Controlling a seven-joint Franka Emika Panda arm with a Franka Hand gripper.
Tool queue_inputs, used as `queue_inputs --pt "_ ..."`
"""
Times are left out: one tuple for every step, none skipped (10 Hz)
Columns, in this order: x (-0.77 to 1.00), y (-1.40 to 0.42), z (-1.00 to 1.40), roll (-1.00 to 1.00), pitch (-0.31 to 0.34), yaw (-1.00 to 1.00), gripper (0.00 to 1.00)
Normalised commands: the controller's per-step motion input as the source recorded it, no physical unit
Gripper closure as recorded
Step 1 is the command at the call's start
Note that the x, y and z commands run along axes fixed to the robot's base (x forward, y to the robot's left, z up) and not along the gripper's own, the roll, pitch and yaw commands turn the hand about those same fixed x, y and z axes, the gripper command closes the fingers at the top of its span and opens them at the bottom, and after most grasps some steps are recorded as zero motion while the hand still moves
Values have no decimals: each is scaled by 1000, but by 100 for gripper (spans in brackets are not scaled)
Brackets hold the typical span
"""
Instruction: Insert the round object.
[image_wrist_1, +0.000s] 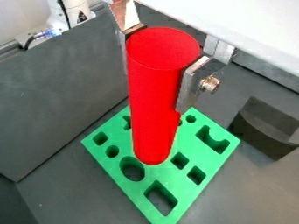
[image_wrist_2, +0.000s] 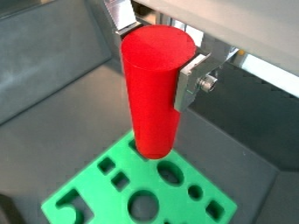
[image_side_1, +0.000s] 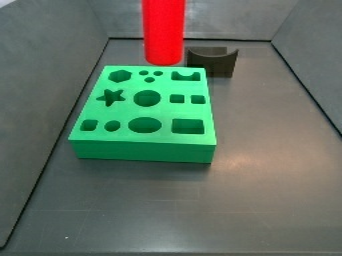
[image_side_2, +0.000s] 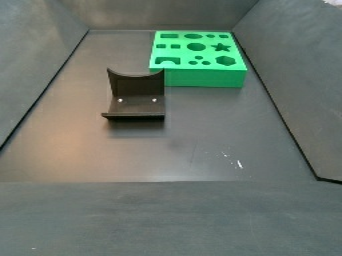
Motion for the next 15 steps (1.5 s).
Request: queue_inputs --pt "-234 654 -1000 66 -76 -106 100" --pt "-249 580 -946 107 -81 -94 100" --pt "-291 471 -886 126 -107 -63 100" --pt "-280 380 -837 91 -107 -74 100" --pt "-206 157 -677 27 -89 -26 100" --pt "-40 0 -529 0 -54 0 100" --pt "-9 0 -514 59 -30 0 100" --pt "0 0 -523 76 -11 0 100" --pt "11 0 -506 110 0 0 100" --pt "140 26 -463 137 0 0 100" --pt "294 34 -483 164 3 0 100" --pt "380 37 -514 170 11 0 100" --pt "397 63 -523 203 0 69 100" --pt "346 0 -531 259 0 157 100" --pt "154 0 -517 240 0 114 100"
